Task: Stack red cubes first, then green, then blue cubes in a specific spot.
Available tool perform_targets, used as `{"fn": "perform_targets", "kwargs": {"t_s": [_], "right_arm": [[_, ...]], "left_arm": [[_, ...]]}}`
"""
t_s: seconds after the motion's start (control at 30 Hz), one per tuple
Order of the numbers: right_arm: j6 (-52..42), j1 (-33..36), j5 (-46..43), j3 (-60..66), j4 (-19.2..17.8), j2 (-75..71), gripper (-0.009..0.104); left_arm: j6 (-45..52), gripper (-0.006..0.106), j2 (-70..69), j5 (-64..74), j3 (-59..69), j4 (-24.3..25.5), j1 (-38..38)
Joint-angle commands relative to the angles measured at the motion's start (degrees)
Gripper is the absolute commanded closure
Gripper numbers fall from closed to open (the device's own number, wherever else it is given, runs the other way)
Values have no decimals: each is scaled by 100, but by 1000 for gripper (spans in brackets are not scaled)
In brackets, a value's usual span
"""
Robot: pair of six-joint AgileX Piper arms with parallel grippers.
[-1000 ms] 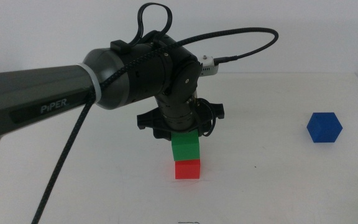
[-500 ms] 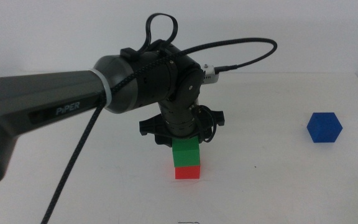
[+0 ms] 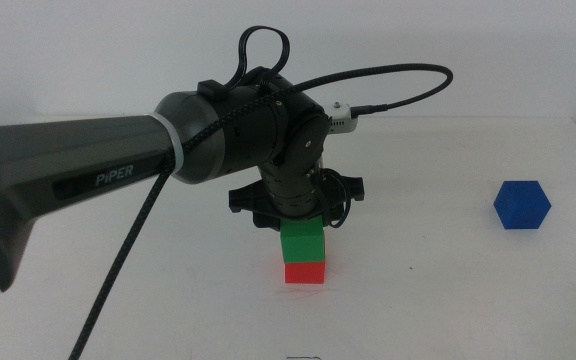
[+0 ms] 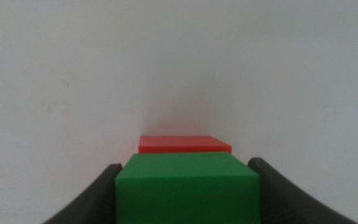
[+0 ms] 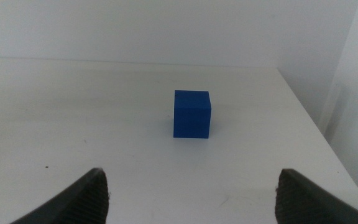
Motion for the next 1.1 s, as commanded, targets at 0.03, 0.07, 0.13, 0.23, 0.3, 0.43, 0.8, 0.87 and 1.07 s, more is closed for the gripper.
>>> {"fn": "perform_targets", "kwargs": {"t_s": [0.03,0.07,0.13,0.23,0.3,0.43,0.8,0.87,1.07], "right_arm": [[-76,-30,-411,-105,-85,-76,20],[-76,-30,-411,-105,-85,-76,20],[-76,-30,-411,-105,-85,-76,20],[-76,-30,-411,-105,-85,-76,20],[-76,-30,-411,-105,-85,-76,20],[-76,-30,-411,-105,-85,-76,20],[-76,-30,-411,-105,-85,-76,20],[-76,-30,-411,-105,-85,-76,20],[-76,-30,-411,-105,-85,-76,20]], "left_arm": [[-9,102,-263,-254,-147,15,-18],[-6,102,-263,-254,-147,15,-18],[-7,102,-263,-267,-147,15,-18],[-5,102,-263,-314,-147,15,-18],[6,99,-263,-314,-147,15,-18],[106,92,-263,-337,-147,15,-18],[210,55,-263,-395,-147,16,-18],[255,43,-263,-395,-147,16,-18],[255,29,-263,-402,-147,21,-18]]}}
